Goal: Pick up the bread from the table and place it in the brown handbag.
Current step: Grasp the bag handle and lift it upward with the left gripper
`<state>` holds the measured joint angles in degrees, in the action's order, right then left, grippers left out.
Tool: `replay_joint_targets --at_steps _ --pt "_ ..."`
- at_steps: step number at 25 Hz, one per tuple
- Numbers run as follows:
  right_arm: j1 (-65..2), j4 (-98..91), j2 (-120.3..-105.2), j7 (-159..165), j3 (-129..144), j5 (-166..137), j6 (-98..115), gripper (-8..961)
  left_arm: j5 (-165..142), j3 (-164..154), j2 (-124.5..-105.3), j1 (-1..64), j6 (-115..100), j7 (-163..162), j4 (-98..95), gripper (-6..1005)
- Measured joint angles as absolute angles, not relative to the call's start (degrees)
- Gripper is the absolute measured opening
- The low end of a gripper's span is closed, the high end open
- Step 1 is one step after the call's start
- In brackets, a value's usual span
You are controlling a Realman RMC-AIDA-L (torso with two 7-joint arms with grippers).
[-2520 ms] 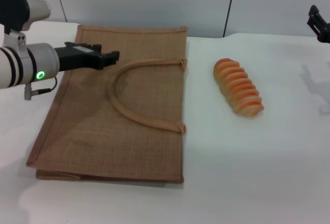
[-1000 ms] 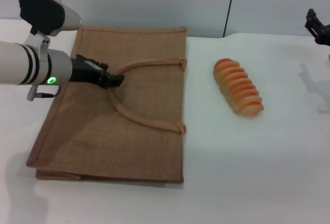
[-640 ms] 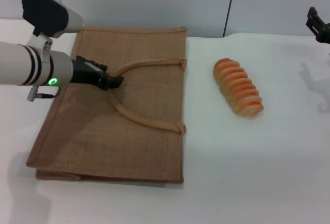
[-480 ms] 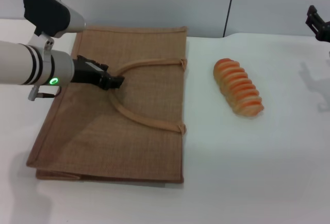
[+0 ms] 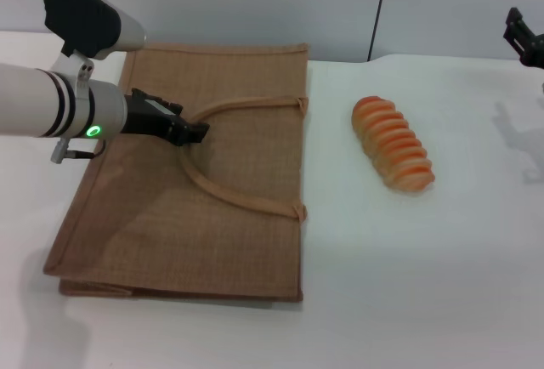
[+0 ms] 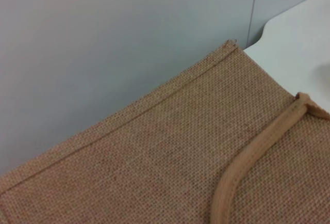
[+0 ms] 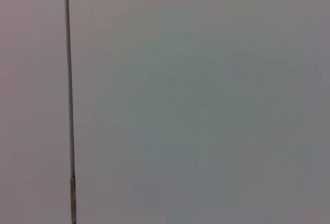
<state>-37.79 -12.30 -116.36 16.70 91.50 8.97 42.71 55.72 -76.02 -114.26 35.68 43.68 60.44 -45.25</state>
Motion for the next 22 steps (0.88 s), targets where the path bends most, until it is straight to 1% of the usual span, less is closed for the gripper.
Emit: replay_joint_targets --at_steps 22 --pt "-37.86 -12.30 -116.37 16.70 91.49 8.97 42.71 740 55.66 -76.03 -114.26 35.98 42.31 59.92 -42.94 552"
